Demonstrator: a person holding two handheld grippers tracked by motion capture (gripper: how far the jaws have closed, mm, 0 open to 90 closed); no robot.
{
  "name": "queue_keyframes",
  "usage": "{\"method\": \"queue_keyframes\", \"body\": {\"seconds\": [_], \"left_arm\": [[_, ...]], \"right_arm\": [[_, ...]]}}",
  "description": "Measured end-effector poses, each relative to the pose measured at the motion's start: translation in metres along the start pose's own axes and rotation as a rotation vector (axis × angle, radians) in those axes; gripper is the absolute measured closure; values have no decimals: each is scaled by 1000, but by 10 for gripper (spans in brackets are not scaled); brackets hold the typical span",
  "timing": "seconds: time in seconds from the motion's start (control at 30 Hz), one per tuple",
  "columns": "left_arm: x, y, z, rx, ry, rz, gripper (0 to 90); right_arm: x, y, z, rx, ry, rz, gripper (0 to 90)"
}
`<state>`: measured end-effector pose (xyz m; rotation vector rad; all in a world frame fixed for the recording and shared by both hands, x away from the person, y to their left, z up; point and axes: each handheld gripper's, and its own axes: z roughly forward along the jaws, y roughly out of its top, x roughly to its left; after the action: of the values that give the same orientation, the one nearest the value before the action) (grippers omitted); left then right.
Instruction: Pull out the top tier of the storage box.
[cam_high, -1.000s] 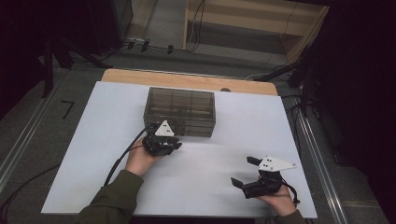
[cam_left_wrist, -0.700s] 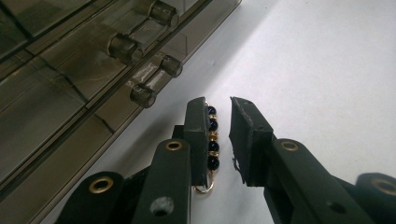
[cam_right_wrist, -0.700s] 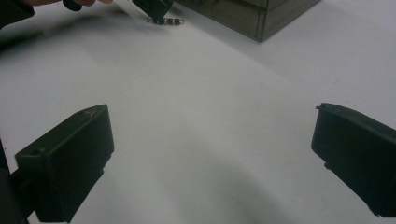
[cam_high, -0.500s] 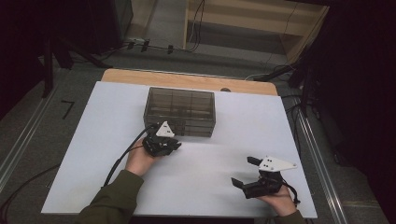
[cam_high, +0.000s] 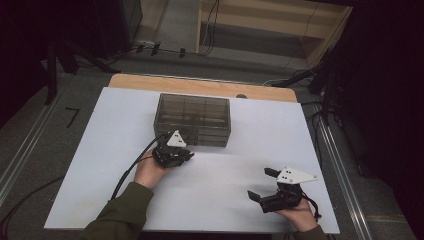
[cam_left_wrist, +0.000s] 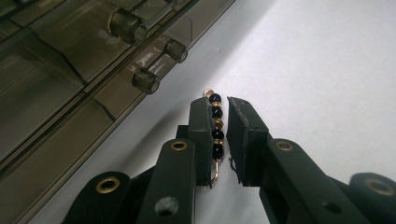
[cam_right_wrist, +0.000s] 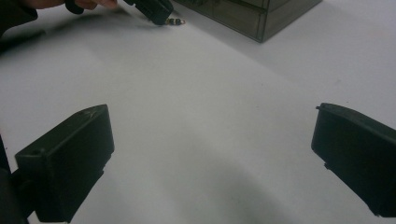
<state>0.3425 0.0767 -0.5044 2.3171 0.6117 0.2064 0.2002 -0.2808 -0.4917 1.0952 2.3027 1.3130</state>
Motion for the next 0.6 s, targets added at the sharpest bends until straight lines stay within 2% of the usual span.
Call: {"method": "queue_keyframes", "body": {"seconds": [0.6], "left_arm": [[-3,0,1,7,23,31,838]], "right_arm": [[0,0,0,5,5,1,0]]}}
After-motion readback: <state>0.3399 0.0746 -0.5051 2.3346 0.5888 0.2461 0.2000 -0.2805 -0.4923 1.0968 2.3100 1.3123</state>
